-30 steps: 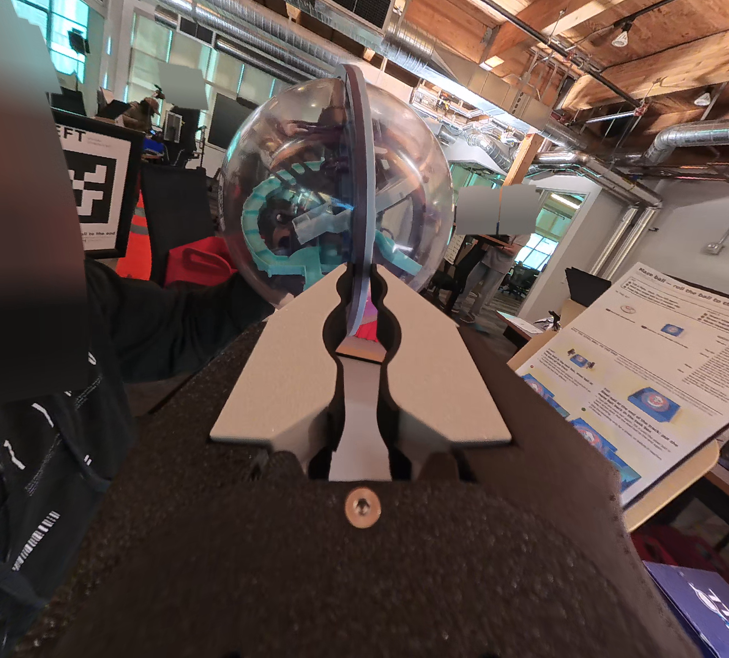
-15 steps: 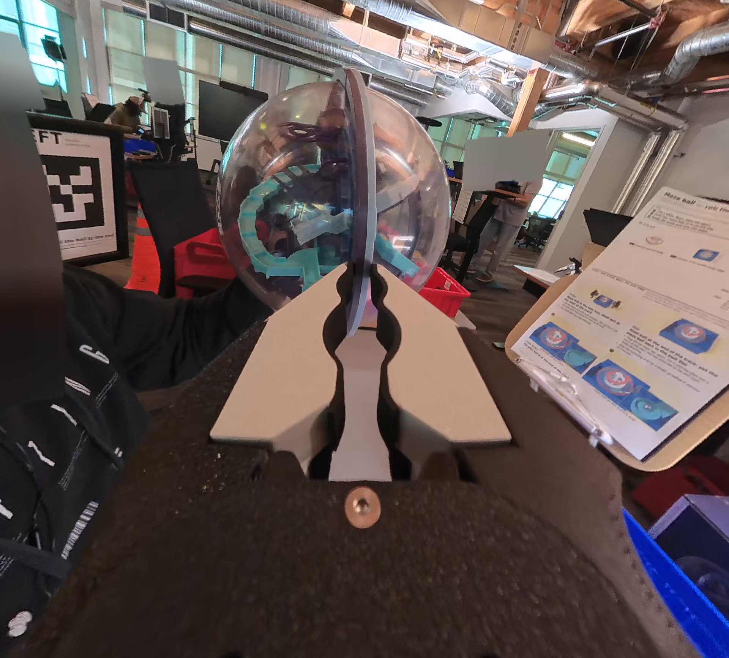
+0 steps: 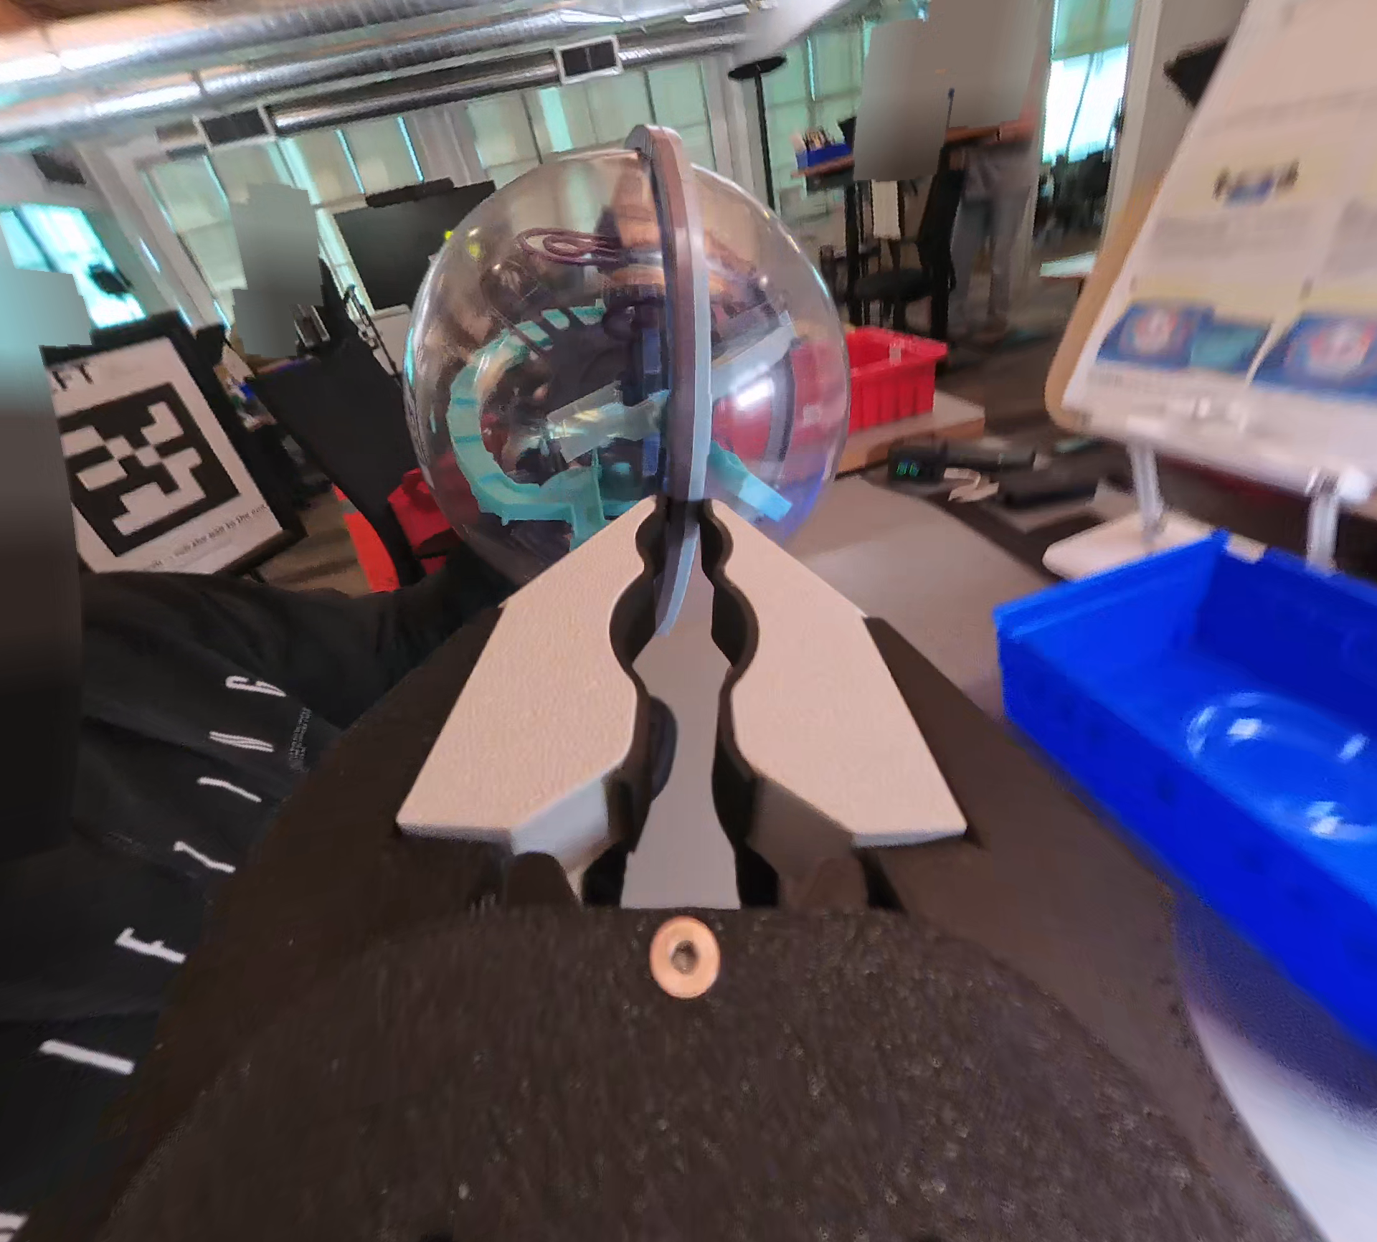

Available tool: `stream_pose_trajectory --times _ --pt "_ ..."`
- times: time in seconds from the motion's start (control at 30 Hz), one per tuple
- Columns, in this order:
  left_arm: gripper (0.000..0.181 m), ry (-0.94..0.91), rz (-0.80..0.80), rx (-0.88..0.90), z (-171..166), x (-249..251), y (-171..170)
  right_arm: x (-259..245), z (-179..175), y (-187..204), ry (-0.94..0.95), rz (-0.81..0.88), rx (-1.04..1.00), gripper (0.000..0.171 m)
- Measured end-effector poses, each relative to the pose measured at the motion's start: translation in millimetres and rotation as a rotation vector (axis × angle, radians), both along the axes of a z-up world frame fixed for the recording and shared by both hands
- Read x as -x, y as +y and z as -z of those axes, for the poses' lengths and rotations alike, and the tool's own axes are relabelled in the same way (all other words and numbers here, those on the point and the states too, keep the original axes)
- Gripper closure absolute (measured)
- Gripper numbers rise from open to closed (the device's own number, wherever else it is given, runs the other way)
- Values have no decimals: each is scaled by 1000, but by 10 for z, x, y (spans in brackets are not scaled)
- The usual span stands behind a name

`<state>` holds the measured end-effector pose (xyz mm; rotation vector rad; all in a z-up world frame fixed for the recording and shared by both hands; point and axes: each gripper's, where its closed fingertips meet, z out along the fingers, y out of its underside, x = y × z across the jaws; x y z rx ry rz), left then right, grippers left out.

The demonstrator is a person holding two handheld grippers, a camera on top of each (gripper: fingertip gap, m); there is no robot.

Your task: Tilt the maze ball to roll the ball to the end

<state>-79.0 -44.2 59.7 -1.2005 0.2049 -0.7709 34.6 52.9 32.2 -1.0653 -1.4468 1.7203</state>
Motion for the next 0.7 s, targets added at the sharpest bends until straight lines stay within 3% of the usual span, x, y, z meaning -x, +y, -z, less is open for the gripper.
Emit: stream_pose_trajectory --times 0.33,0.5,0.7 --pt "176 -294 26 503 1882 245 436 180 2004 285 -470 23 553 166" --pt "175 -377 64 647 2416 234 481 137 2463 309 -594 39 641 166" --pt "175 -435 98 747 2769 228 566 143 2702 446 -653 70 692 166"
